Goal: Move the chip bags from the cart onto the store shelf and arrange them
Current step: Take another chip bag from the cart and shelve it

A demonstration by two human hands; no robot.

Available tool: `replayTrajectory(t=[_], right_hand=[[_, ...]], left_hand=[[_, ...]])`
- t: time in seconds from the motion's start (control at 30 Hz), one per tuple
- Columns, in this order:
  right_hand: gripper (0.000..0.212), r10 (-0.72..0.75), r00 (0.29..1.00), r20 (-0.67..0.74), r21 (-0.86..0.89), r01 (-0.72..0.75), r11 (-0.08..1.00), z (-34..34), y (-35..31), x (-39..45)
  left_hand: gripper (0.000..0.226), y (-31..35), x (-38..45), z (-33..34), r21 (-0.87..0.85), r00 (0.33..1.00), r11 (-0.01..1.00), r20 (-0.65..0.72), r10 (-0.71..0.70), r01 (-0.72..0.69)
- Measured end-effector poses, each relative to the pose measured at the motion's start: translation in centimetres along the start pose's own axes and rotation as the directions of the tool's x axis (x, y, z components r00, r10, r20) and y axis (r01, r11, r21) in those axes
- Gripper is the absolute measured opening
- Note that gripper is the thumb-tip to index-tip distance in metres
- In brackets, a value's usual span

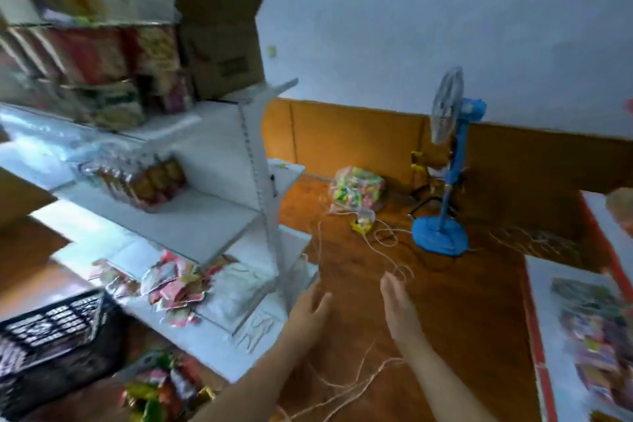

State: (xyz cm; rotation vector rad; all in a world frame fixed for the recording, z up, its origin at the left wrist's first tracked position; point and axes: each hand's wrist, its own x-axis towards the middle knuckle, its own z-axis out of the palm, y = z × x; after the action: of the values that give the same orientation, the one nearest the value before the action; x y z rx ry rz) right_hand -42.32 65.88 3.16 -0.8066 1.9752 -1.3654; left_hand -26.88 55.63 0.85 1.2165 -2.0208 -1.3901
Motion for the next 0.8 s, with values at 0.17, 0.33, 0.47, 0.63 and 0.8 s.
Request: replayTrajectory(t=[0.17, 0.33, 0.47, 0.63, 0.8], right_hand=[[0.049, -0.102, 0.966, 0.236, -0.128, 0.135, 0.983, 16.4, -3.2, -4.3], [0.051, -0.024, 0.911, 0.412, -0.156, 0.097, 0.983, 33.4, -3.3, -8.7], [0.051, 0.078, 0.860, 0.504, -0.223, 0.043, 0.974, 44.4, -3.3, -12.3], [0.054, 0.186, 0.841, 0.508, -0.270, -0.050, 0.962, 53.6, -2.6, -12.8], [0.053, 0.249, 0.837, 0.488, -0.324, -0.091, 0.942, 60.9, -0.9, -8.8]], left_hand=[[0.059, -10.3, -5.4, -15.6, 0.065, 0.989, 0.995, -0.127, -0.071, 0.080], [0.058, -21.9, -11.0, -30.4, -0.001, 0.952, 0.976, -0.223, -0.212, 0.217], [0.055, -29.7, -14.8, -40.0, 0.010, 0.889, 0.931, -0.301, -0.345, 0.365], [0.057, -35.0, -14.9, -47.4, -0.026, 0.852, 0.908, -0.337, -0.402, 0.418], [0.058, -40.4, -10.7, -50.4, -0.002, 0.852, 0.884, -0.264, -0.452, 0.468]])
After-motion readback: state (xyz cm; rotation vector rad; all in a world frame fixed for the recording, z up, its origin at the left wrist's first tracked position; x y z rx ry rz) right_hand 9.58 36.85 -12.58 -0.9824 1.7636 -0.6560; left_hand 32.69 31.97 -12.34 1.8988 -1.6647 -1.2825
